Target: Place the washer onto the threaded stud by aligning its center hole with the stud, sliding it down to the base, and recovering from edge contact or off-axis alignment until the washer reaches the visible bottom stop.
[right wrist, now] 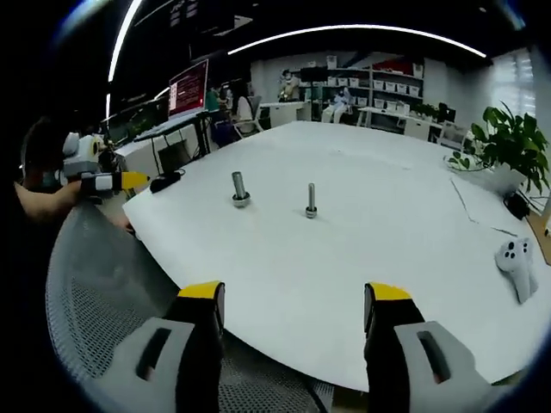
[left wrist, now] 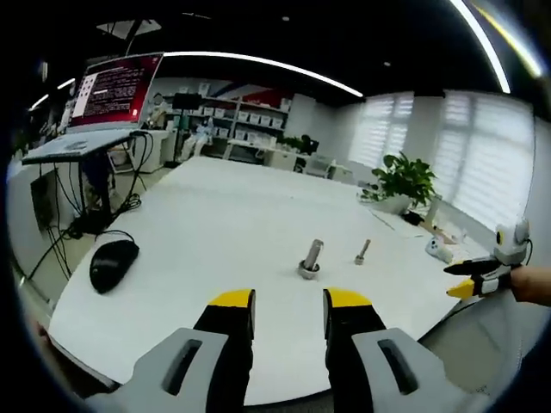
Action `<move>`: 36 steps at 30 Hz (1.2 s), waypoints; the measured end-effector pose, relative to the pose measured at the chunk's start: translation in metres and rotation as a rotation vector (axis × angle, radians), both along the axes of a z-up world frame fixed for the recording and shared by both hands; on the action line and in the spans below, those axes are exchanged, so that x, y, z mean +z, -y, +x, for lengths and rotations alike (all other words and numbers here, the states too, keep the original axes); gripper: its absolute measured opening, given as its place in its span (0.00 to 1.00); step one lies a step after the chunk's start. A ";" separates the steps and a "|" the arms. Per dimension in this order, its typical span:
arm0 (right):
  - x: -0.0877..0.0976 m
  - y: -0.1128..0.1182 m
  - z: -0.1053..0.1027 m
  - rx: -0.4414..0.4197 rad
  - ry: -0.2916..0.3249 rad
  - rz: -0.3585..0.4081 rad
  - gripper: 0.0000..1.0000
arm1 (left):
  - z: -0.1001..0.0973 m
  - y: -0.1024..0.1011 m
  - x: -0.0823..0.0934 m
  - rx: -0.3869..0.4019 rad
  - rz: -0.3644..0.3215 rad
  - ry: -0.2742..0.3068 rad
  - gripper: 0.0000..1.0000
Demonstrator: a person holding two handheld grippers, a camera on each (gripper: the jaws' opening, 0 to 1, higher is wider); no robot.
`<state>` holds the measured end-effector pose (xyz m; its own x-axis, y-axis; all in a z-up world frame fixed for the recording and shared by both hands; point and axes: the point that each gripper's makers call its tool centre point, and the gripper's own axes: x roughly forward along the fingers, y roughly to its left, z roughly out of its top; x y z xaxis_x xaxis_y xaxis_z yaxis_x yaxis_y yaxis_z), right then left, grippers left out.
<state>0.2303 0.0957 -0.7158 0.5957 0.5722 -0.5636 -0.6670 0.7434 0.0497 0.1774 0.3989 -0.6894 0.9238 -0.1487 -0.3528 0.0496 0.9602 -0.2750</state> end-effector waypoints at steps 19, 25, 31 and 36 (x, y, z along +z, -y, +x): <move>-0.024 0.013 0.000 -0.013 -0.040 -0.064 0.59 | -0.002 0.002 -0.007 -0.028 0.073 -0.013 0.26; -0.026 0.017 0.002 -0.042 -0.048 -0.056 0.59 | -0.002 0.000 -0.009 -0.025 0.074 -0.016 0.26; -0.028 0.020 -0.002 -0.068 -0.075 -0.048 0.58 | -0.003 0.000 -0.008 -0.030 0.081 -0.009 0.26; -0.032 0.020 -0.003 -0.064 -0.089 -0.069 0.57 | -0.003 0.000 -0.009 -0.036 0.090 -0.009 0.26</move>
<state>0.2272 0.0753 -0.7474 0.5753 0.4930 -0.6527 -0.6135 0.7878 0.0542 0.1748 0.3986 -0.6985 0.9149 -0.1496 -0.3748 0.0828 0.9786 -0.1886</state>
